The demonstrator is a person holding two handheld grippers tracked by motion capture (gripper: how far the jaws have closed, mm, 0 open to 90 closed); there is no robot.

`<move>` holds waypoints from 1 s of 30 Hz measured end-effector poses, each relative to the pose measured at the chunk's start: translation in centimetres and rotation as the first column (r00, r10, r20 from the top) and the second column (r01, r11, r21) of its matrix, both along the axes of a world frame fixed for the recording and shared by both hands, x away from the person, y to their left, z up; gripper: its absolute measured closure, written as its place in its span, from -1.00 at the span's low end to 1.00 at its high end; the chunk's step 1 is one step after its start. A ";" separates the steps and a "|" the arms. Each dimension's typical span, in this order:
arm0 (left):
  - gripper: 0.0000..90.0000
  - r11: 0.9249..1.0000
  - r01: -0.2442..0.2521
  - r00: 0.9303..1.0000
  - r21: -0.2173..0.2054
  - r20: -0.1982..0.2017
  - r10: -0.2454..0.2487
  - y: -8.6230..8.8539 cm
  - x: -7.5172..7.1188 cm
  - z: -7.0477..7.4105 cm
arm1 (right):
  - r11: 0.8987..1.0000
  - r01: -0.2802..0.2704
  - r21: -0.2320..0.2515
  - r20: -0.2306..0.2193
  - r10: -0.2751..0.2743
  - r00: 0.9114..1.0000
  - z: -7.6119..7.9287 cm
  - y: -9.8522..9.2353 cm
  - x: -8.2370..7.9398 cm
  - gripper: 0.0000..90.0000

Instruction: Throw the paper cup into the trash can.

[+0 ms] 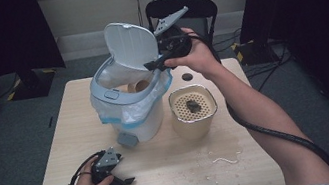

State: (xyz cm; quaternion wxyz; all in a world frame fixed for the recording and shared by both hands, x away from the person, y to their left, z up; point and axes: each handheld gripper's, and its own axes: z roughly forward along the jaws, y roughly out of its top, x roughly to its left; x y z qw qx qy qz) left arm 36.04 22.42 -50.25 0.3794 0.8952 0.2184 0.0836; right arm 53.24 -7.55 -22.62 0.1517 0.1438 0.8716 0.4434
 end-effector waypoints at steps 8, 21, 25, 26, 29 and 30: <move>-1.00 1.000 0.001 1.000 -0.001 0.001 -0.001 0.0 0.0 0.0 | 0.999 -0.036 0.003 0.002 0.036 0.999 -0.1 0.6 -0.6 -0.46; -1.00 1.000 0.001 1.000 -0.001 0.000 -0.001 0.0 0.0 0.0 | 0.998 -0.067 -0.021 0.015 0.067 0.998 -0.6 1.0 -1.3 -0.56; -1.00 1.000 0.001 1.000 -0.001 0.002 -0.001 0.0 0.0 0.0 | 0.997 -0.070 -0.017 0.022 0.071 0.997 -0.3 1.1 -1.4 -0.57; -1.00 1.000 0.001 1.000 0.000 0.000 -0.001 0.0 0.0 0.0 | 0.997 -0.069 -0.018 0.023 0.069 0.997 -0.3 1.1 -1.5 -0.57; -1.00 1.000 0.001 1.000 -0.001 0.001 -0.001 0.0 0.0 0.0 | 0.997 -0.070 -0.022 0.027 0.070 0.997 0.0 1.1 -1.7 -0.56; -1.00 1.000 0.001 1.000 -0.001 0.000 -0.001 0.0 0.0 0.0 | 0.997 -0.070 -0.021 0.028 0.070 0.997 0.1 1.1 -1.7 -0.55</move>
